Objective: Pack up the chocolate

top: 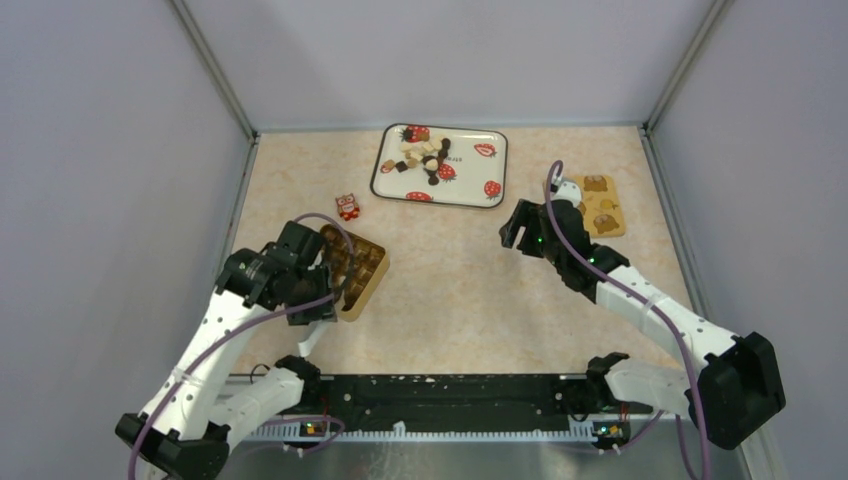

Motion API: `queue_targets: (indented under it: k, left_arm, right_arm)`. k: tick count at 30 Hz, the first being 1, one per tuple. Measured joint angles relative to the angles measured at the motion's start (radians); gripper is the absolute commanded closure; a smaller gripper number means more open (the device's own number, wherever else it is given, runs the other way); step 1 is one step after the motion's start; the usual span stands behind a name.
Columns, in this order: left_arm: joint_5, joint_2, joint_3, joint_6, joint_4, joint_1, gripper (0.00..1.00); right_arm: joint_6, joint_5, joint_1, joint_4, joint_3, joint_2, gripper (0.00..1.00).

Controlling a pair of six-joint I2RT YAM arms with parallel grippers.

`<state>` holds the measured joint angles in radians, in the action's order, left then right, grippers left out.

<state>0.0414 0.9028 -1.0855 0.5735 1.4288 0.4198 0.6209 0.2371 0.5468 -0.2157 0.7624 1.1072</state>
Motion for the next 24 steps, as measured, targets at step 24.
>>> queue_targets:
  k: [24]
  left_arm:
    - [0.032, 0.301, -0.261, -0.079, -0.413, 0.000, 0.79]
  right_arm:
    - [0.001, 0.022, 0.000, -0.014, -0.002, -0.037, 0.29]
